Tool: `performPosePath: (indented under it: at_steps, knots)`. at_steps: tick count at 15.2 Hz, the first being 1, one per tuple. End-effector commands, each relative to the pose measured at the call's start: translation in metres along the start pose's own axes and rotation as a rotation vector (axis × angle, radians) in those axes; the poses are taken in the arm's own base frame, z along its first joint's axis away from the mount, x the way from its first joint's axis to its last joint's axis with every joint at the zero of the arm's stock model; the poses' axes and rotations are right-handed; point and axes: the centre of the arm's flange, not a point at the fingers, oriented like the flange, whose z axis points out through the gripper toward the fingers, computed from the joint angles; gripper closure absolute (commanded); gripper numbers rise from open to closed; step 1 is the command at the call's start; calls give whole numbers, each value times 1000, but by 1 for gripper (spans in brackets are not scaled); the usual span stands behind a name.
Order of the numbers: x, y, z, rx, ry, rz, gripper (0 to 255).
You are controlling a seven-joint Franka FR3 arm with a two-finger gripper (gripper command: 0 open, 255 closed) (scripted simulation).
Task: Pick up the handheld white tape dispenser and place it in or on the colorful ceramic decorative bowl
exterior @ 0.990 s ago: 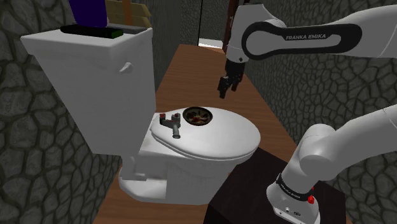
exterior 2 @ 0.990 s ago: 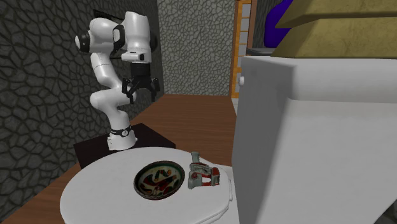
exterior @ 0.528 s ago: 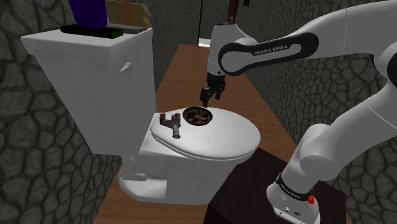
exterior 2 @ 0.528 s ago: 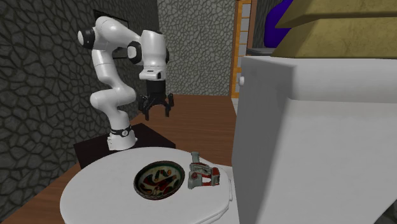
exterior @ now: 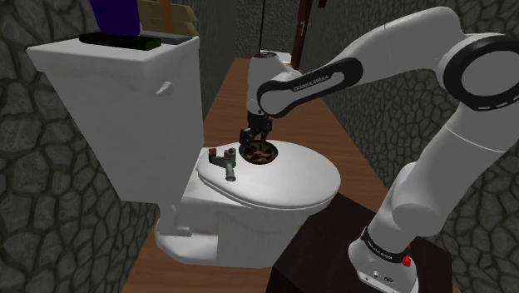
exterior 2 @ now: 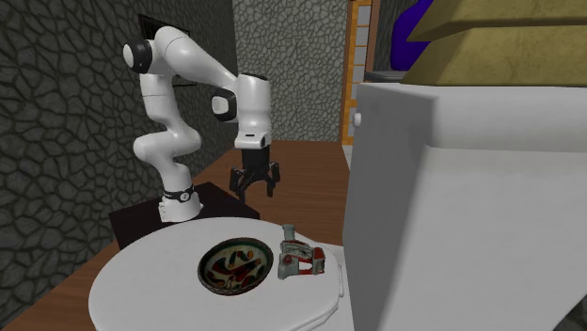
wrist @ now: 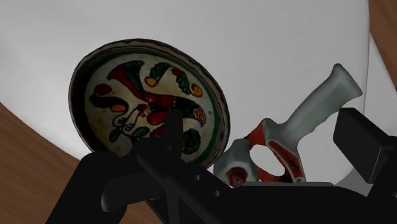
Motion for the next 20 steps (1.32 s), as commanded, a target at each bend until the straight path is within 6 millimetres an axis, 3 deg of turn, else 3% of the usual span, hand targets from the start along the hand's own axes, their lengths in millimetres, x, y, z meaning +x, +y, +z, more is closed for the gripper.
performPosePath:
  at_steps: [1, 10, 17, 20]
  knots:
    - [20, -11, 20, 1, 0, 2, 0]
    - [92, -57, 100, 3, -4, 9, 0]
    - [92, -57, 137, 3, -4, 9, 0]
    - [92, -57, 140, 3, -4, 9, 0]
